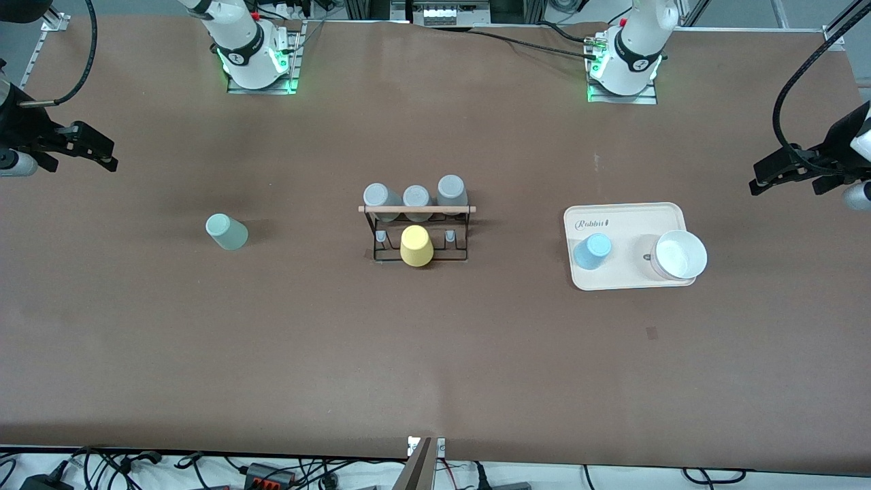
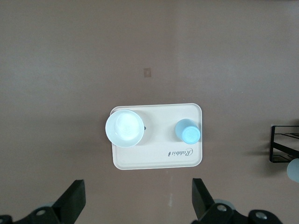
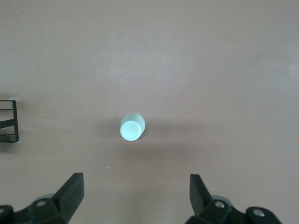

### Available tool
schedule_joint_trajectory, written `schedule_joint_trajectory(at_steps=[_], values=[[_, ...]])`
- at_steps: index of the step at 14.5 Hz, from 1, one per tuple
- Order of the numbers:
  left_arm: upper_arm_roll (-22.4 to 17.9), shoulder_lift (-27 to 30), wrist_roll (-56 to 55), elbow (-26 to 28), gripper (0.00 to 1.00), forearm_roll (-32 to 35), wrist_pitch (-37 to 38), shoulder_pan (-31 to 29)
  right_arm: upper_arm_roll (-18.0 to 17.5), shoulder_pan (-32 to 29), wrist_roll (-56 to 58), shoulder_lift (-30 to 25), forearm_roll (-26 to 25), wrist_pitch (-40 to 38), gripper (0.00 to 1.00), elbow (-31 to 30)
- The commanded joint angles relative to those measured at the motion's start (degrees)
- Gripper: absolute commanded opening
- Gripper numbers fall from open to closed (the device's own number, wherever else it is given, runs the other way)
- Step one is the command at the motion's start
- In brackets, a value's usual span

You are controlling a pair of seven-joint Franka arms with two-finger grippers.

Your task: Hang scattered cups on rack with three cups

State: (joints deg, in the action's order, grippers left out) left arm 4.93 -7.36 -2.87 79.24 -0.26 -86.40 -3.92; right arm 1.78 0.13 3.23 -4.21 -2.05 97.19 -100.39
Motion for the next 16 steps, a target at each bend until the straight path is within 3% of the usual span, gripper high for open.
schedule_joint_trajectory(at_steps=[1, 6, 11, 16], values=[[0.2, 0.2, -0.1, -0.7, 1.00, 1.1, 0.6, 0.1, 0.2, 0.0, 0.9, -0.6, 0.7, -1.0, 1.00, 0.5], [0.2, -0.1, -0.2, 0.0, 1.00, 0.4, 2.5, 0.2, 0.2, 0.0, 0.9, -0.3, 0.7, -1.5, 1.00, 0.2], [1.9, -6.2, -7.2, 0.3, 1.00, -2.7, 1.9, 2.9, -0.1, 0.0, 1.0, 0.1, 0.5, -1.0, 1.00, 0.5], [3.9, -6.6, -12.9, 11.5, 1.00, -2.5, -12.1, 5.2, 0.1, -0.2, 0.9, 0.1, 0.6, -1.3, 1.00, 0.5]])
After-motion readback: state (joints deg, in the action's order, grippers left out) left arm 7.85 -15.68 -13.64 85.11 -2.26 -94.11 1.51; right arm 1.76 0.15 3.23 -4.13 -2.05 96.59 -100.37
